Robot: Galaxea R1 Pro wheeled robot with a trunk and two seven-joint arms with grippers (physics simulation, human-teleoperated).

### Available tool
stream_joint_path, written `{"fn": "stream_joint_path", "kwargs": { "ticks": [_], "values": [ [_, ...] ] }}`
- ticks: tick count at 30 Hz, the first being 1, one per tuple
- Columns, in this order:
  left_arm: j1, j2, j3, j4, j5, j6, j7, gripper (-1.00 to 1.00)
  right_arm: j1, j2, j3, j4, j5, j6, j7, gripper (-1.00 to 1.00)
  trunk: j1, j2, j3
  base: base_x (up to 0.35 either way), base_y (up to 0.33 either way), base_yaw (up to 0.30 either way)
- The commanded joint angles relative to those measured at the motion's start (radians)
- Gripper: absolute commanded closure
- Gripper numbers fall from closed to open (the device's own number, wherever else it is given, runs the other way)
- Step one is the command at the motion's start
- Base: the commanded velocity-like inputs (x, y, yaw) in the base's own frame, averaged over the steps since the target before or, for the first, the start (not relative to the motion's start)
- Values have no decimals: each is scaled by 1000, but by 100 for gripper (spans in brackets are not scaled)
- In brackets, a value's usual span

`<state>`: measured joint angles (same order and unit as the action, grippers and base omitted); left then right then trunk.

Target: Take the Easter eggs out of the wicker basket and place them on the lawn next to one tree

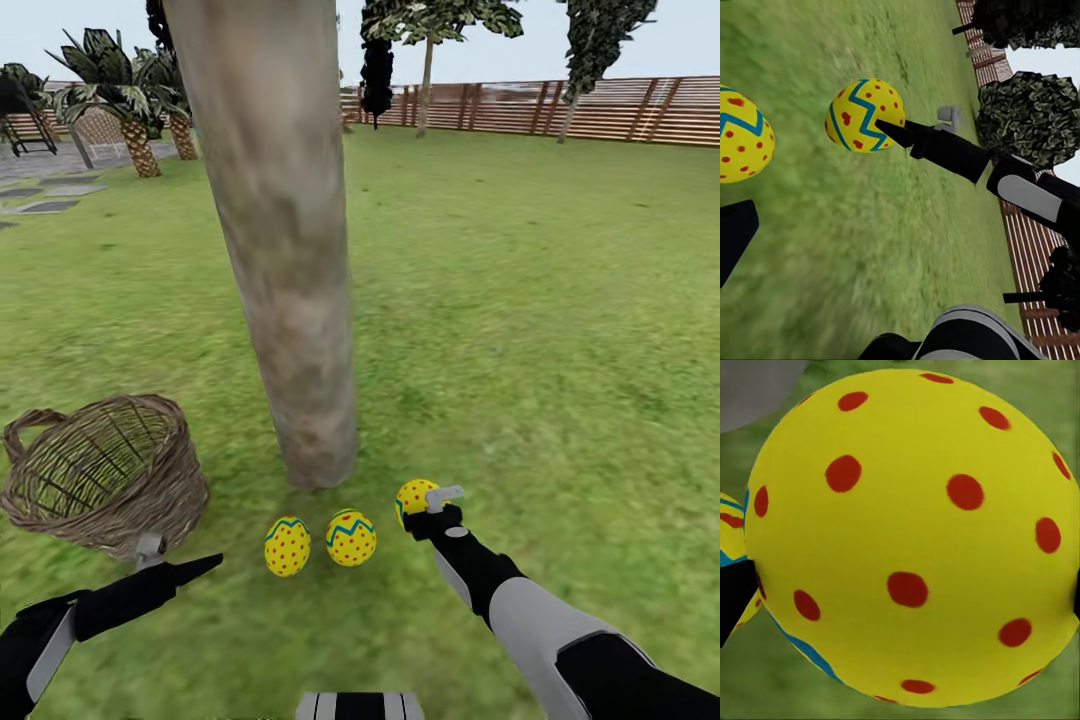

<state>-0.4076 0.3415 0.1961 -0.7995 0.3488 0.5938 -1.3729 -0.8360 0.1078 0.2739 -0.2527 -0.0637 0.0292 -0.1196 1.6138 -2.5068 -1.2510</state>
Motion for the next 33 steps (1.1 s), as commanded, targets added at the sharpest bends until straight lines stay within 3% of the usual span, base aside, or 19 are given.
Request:
{"fn": "stream_joint_path", "kwargs": {
  "ticks": [1, 12, 29, 33],
  "values": [
    [0, 0, 0, 0, 1, 11, -3, -100, 0, 0, 8, -1, -7, 3, -6, 100, 0, 0, 0, 0, -332, 230],
    [0, 1, 4, 0, 4, 8, -3, -100, 0, 6, 9, 0, -4, 3, -8, 100, 0, 0, 10, 51, -91, 181],
    [0, -1, -2, 2, -1, 9, 3, -100, 1, 10, 15, 0, 0, 4, -8, 100, 7, -4, -56, 0, 0, 2],
    [0, -1, -1, 2, -1, 9, 4, -100, -1, 9, 17, 1, 1, 6, -93, 100, 9, -5, -71, 0, 0, 0]
  ]
}}
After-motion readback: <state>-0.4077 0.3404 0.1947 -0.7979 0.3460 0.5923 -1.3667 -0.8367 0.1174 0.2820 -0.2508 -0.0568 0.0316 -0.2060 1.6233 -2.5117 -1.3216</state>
